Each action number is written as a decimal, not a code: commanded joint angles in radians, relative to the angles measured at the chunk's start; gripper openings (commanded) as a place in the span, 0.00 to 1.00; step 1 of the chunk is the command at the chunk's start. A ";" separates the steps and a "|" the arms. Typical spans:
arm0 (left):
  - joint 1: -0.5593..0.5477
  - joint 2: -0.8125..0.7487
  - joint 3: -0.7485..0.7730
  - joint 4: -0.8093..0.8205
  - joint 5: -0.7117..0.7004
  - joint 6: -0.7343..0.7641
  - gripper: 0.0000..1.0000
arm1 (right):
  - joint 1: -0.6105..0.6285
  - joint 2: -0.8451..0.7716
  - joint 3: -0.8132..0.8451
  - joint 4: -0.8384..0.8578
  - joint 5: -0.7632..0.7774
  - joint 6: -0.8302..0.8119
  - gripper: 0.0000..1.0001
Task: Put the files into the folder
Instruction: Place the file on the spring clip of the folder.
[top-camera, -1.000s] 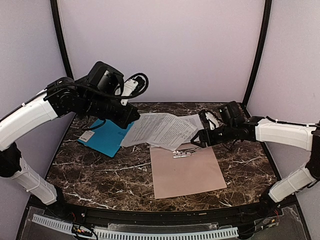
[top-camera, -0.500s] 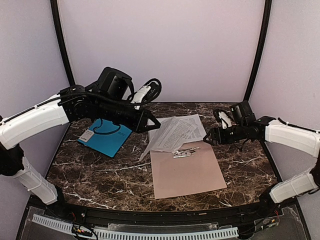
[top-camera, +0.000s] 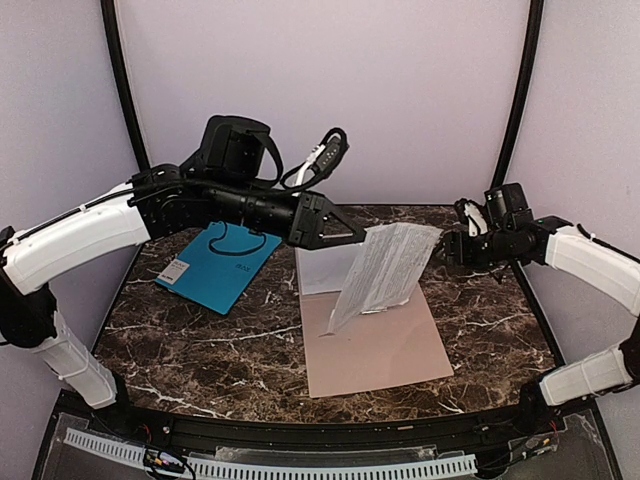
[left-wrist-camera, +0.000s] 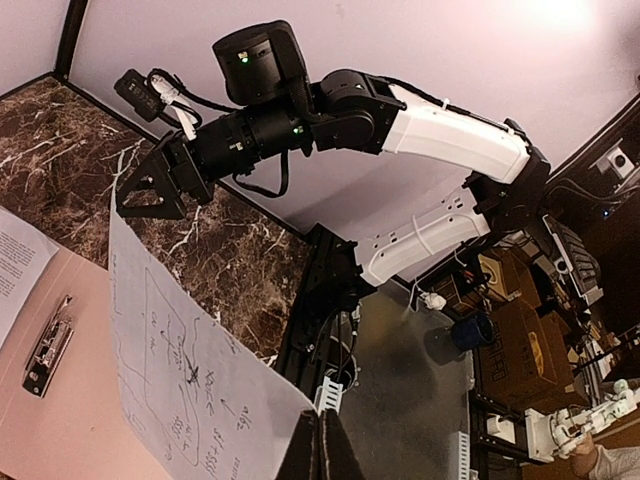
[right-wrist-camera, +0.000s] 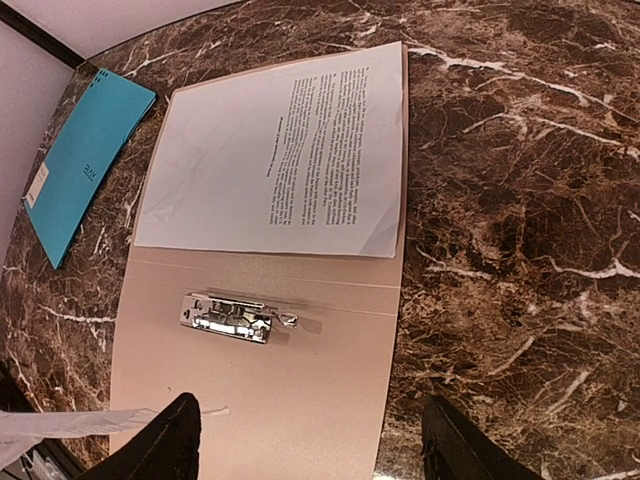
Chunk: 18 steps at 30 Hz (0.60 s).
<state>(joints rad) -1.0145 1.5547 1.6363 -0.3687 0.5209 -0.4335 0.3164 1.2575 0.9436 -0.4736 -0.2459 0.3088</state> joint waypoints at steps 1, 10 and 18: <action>0.012 -0.060 -0.088 0.075 -0.009 -0.064 0.01 | -0.020 -0.031 0.046 -0.057 0.006 -0.024 0.73; 0.134 -0.065 -0.449 0.315 -0.047 -0.251 0.01 | -0.027 -0.066 0.082 -0.142 0.079 -0.073 0.74; 0.154 0.052 -0.672 0.475 -0.073 -0.306 0.01 | -0.025 -0.044 0.021 -0.084 -0.054 -0.092 0.74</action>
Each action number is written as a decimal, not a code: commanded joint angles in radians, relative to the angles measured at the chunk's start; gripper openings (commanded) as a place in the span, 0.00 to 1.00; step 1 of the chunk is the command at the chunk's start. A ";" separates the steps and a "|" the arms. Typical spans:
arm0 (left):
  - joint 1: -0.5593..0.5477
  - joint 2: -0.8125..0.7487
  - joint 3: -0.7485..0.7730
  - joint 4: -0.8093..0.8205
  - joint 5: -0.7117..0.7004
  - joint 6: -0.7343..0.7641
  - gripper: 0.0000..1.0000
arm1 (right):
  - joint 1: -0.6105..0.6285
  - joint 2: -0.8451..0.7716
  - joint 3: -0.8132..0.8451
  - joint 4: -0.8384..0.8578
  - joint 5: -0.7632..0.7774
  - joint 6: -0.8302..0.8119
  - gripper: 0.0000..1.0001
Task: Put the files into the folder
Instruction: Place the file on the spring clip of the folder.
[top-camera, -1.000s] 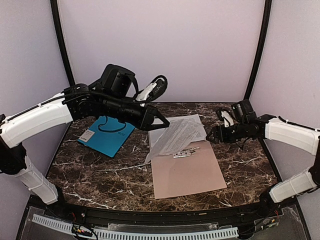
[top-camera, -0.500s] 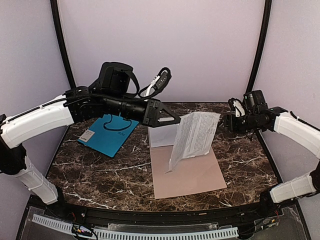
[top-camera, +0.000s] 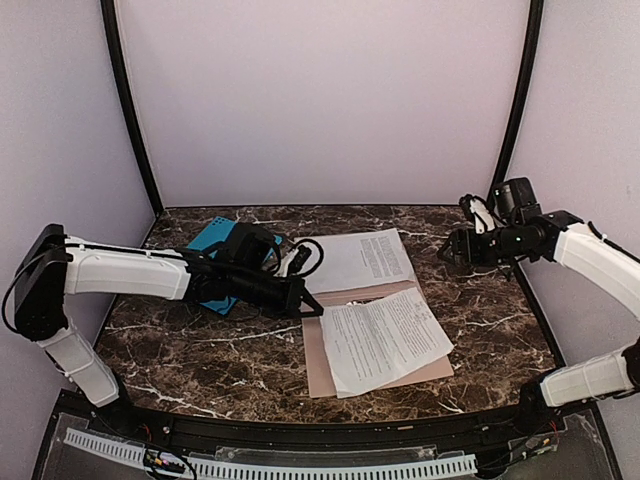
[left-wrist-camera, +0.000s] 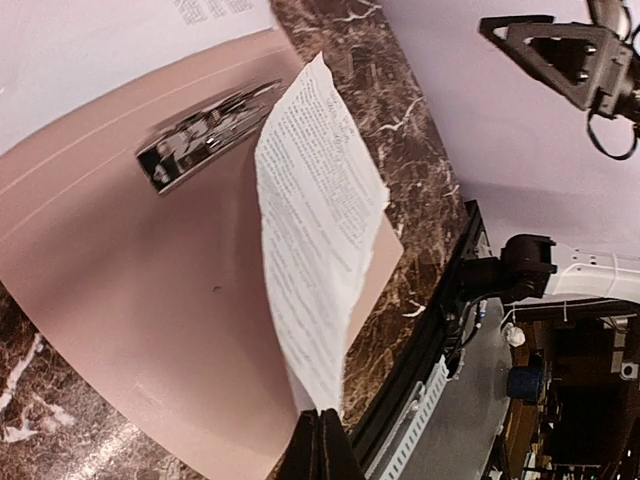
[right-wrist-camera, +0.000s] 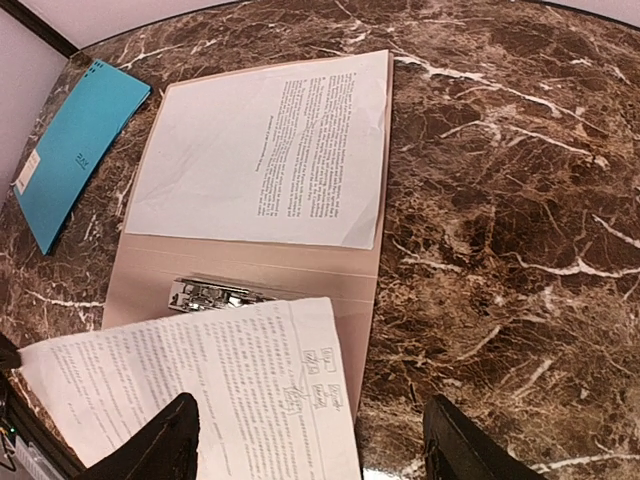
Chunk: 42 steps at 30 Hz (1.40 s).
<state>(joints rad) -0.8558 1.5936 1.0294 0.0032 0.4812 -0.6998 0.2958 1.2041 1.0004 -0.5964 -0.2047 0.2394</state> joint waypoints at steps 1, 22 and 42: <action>-0.005 0.021 -0.071 0.088 -0.054 -0.032 0.01 | -0.003 0.008 -0.055 0.057 -0.124 -0.024 0.74; 0.027 0.267 0.095 -0.282 -0.292 0.268 0.01 | 0.166 0.099 -0.299 0.246 -0.113 -0.022 0.73; 0.052 0.362 0.275 -0.414 -0.318 0.391 0.01 | 0.244 0.270 -0.259 0.307 -0.067 0.000 0.69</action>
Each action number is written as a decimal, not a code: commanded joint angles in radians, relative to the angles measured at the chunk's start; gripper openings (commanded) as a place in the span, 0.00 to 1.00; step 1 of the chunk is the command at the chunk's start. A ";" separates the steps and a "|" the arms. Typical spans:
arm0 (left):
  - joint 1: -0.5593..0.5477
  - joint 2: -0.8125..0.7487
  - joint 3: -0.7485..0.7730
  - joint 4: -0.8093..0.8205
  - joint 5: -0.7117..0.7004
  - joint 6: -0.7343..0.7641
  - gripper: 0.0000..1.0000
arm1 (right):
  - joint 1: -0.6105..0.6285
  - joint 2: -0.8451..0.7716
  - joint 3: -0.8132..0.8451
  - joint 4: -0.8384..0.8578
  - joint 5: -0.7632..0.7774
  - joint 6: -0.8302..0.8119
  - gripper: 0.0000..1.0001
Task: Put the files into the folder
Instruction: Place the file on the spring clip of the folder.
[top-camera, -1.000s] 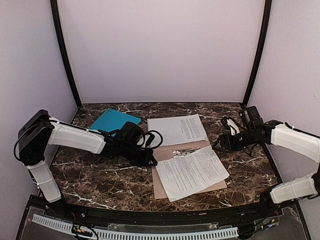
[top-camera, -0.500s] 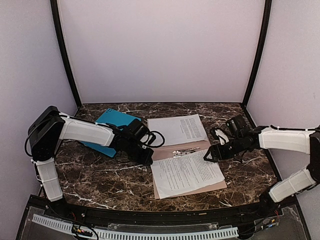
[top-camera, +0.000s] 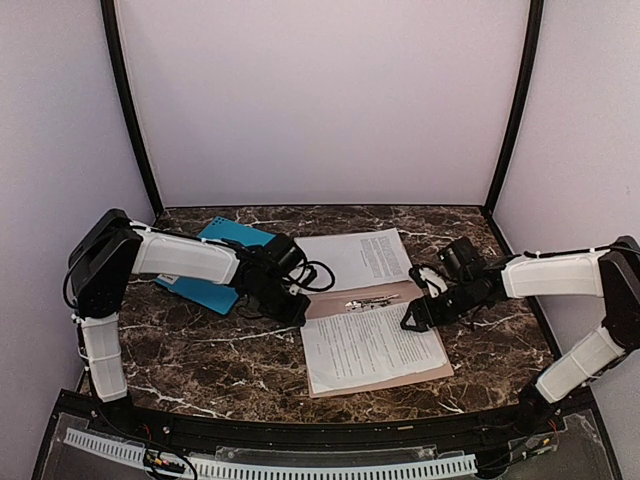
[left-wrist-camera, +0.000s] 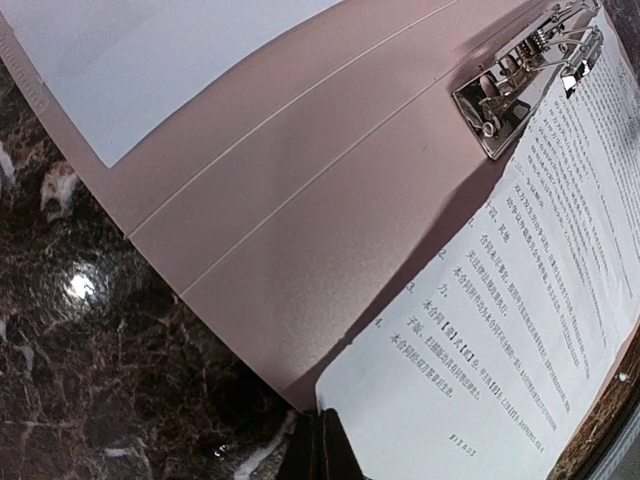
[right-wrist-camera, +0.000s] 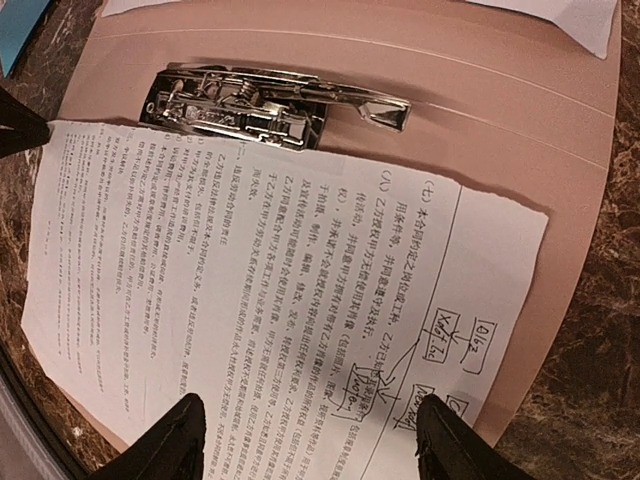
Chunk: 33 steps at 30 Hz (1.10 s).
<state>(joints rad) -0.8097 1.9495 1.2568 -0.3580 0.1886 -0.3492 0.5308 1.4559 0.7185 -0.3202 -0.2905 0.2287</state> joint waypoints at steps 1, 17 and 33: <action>0.007 0.011 0.055 -0.058 -0.026 0.043 0.01 | 0.010 0.024 0.022 0.032 0.021 0.011 0.69; 0.007 0.035 0.109 -0.084 -0.026 0.039 0.01 | 0.017 0.087 0.016 0.061 0.057 -0.002 0.67; 0.009 0.034 0.085 -0.053 -0.084 0.019 0.01 | 0.017 0.114 0.063 0.059 0.082 -0.017 0.67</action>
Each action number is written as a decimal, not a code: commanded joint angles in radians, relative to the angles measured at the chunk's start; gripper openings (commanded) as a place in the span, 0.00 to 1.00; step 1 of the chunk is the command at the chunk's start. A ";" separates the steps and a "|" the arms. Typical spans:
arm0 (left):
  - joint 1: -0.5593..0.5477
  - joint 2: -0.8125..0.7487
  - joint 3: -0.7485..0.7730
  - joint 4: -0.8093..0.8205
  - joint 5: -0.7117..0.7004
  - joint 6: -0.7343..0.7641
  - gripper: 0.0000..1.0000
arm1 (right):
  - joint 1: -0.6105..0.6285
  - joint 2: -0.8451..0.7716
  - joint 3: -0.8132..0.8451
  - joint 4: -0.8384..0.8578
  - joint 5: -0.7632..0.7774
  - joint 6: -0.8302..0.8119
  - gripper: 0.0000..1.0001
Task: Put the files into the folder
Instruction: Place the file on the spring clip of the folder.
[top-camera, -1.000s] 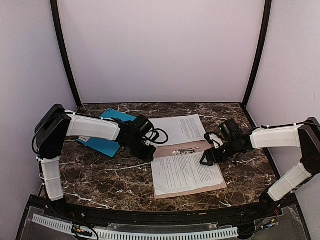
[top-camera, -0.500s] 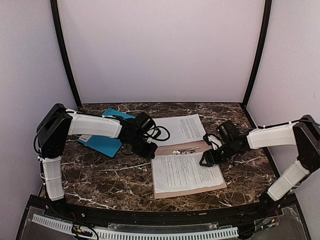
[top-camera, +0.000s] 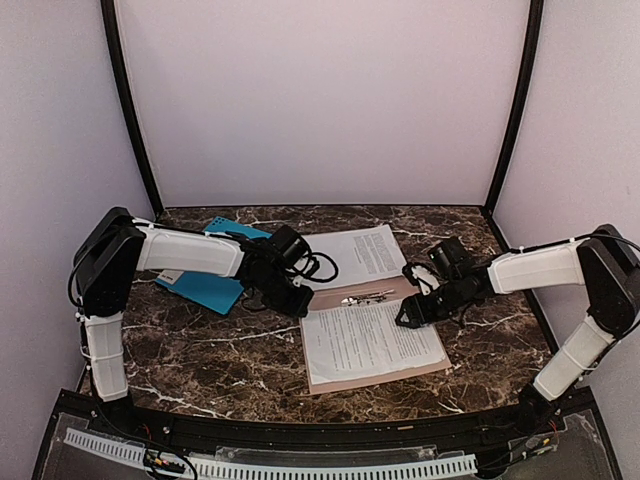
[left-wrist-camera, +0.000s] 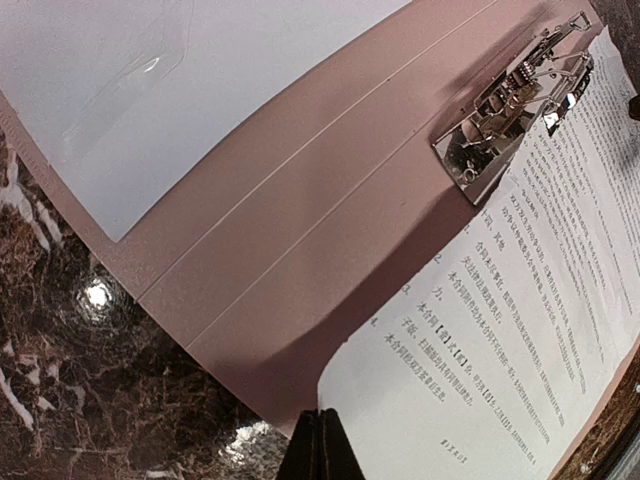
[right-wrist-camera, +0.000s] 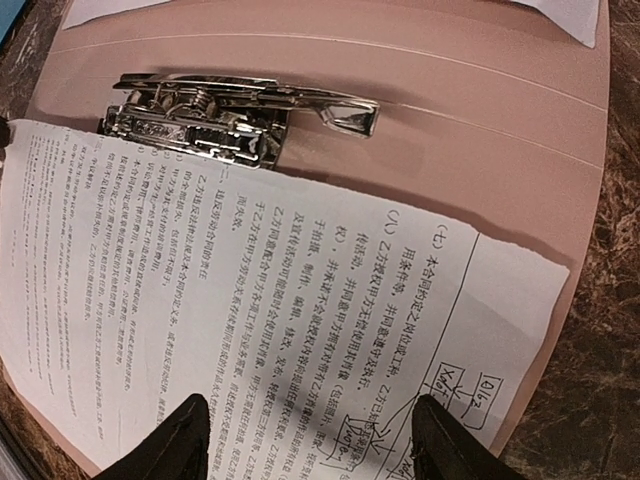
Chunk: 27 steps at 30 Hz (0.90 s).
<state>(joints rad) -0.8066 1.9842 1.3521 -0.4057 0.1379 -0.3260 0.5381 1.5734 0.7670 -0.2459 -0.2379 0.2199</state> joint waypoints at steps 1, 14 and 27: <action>0.006 0.000 -0.009 -0.006 -0.039 -0.004 0.01 | 0.009 -0.006 0.018 -0.014 0.030 -0.011 0.67; 0.007 -0.026 -0.039 0.053 -0.046 -0.076 0.01 | 0.009 -0.040 0.056 -0.038 0.051 -0.029 0.68; 0.040 -0.087 -0.165 0.212 -0.005 -0.197 0.01 | 0.009 -0.038 0.064 -0.053 0.089 -0.031 0.68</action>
<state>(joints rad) -0.7792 1.9598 1.2339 -0.2562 0.1192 -0.4664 0.5411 1.5448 0.8066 -0.2928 -0.1795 0.1951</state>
